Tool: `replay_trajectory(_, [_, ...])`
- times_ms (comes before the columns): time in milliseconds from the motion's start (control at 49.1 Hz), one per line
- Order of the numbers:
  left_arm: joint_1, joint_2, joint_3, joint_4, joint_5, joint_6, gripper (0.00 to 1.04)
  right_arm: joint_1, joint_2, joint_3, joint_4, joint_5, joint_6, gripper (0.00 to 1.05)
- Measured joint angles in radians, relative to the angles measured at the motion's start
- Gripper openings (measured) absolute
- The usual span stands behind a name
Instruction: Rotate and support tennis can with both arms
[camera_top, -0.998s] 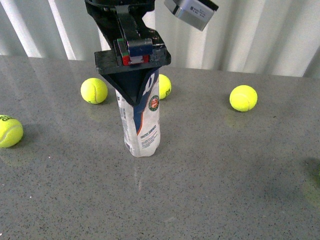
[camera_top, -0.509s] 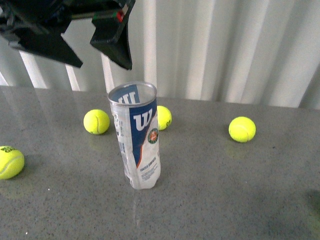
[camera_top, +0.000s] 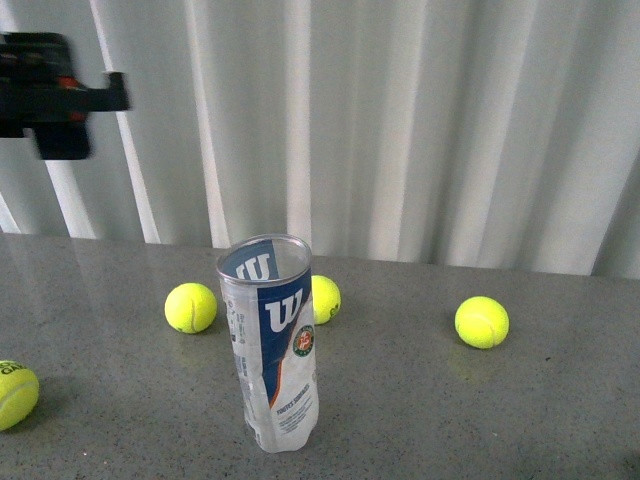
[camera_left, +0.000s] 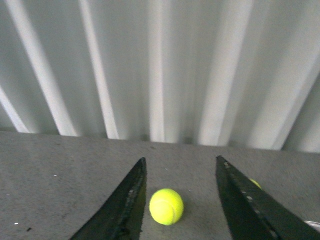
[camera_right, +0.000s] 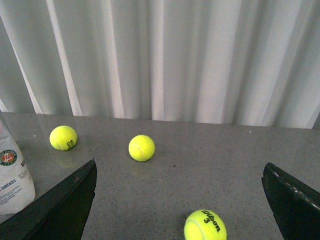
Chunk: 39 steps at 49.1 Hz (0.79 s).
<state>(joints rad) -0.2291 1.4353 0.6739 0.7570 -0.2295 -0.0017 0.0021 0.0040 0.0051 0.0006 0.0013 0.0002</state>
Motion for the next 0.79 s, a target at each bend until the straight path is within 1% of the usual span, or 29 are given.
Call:
replay_trajectory(20, [0.013,-0.028,-0.04,0.032,0.006,0.0,0.39,0.0,0.0,0.0,0.0,-0.001,0.0,0.98])
replay_trajectory(81, [0.034,-0.076,-0.114,0.064,0.025,0.0,0.28,0.0,0.0,0.0,0.0,-0.003,0.0,0.98])
replay_trajectory(183, [0.056,-0.135,-0.22,0.085,0.057,0.0,0.1,0.0,0.0,0.0,0.0,-0.002,0.0,0.98])
replay_trajectory(224, [0.061,-0.151,-0.247,0.09,0.073,0.0,0.05,0.0,0.0,0.0,0.0,-0.002,0.0,0.98])
replay_trajectory(468, [0.124,-0.327,-0.433,0.101,0.124,-0.001,0.04,0.0,0.0,0.0,0.0,-0.002,0.0,0.98])
replay_trajectory(652, [0.153,-0.452,-0.519,0.064,0.159,-0.001,0.04,0.0,0.0,0.0,0.0,-0.002,0.0,0.98])
replay_trajectory(692, [0.195,-0.491,-0.54,0.043,0.217,-0.001,0.04,0.0,0.0,0.0,0.0,-0.002,0.0,0.98])
replay_trajectory(794, [0.227,-0.575,-0.577,-0.003,0.223,-0.001,0.04,0.0,0.0,0.0,0.0,-0.002,0.0,0.98])
